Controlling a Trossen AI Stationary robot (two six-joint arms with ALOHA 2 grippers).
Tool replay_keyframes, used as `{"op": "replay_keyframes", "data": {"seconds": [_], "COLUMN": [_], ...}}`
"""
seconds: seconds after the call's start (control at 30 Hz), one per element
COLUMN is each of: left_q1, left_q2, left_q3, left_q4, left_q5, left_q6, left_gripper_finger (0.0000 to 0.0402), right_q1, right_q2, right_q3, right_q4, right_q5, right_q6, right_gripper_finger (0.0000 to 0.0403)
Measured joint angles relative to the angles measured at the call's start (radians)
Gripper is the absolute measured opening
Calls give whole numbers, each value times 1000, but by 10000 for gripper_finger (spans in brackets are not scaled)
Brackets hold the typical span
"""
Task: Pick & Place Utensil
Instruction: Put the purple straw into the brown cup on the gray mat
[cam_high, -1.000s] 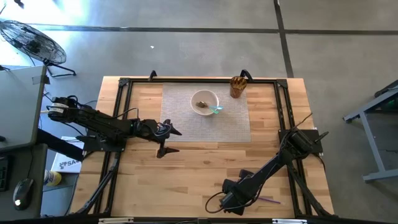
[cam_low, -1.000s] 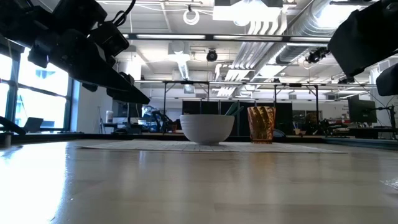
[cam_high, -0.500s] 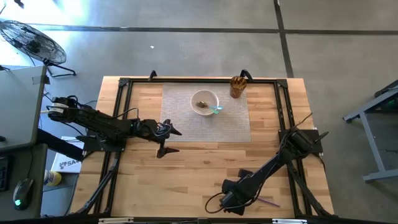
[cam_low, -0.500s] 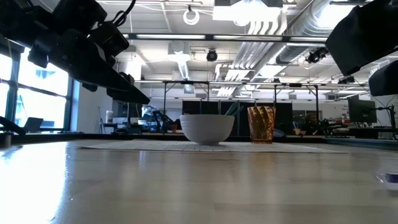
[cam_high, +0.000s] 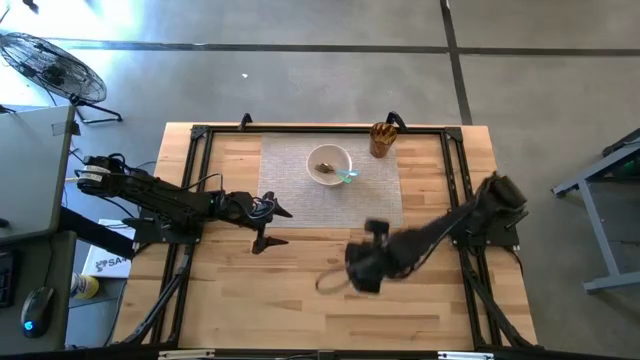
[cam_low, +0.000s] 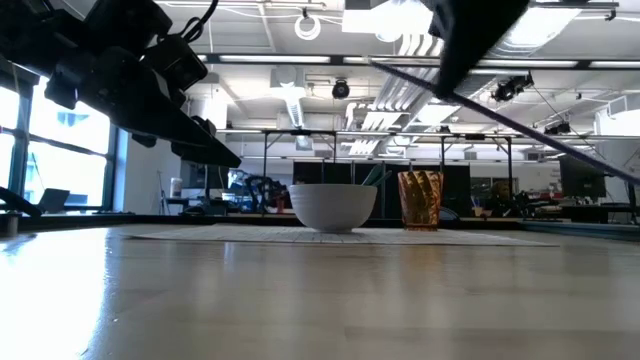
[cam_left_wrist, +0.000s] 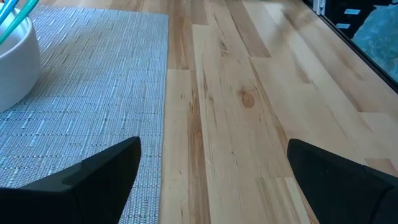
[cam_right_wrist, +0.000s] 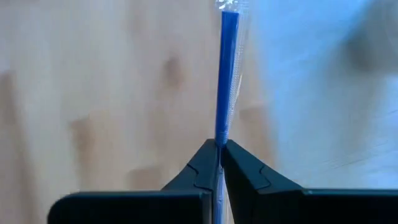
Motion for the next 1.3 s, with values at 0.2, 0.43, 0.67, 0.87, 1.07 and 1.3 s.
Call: {"op": "replay_keyframes", "data": {"seconds": [0.2, 0.43, 0.67, 0.87, 1.07, 1.3], "left_q1": [0, 0, 0, 0, 0, 0], "left_q2": [0, 0, 0, 0, 0, 0], "left_q3": [0, 0, 0, 0, 0, 0], "left_q4": [0, 1, 1, 1, 2, 2], "left_q5": [0, 0, 0, 0, 0, 0], "left_q6": [0, 0, 0, 0, 0, 0], "left_gripper_finger": [399, 399, 399, 399, 399, 399], "right_q1": [-148, -383, -644, -859, -1017, -1078], "right_q2": [-185, -432, -664, -709, -680, -680], "right_q3": [-2, -143, -445, -665, -811, -917], "right_q4": [11, 251, 887, 1393, 1582, 1578], "right_q5": [159, 329, 282, 116, 8, 6], "right_q6": [-153, -359, -667, -753, -665, -597], "right_gripper_finger": [12, 12, 12, 12, 12, 12]}}
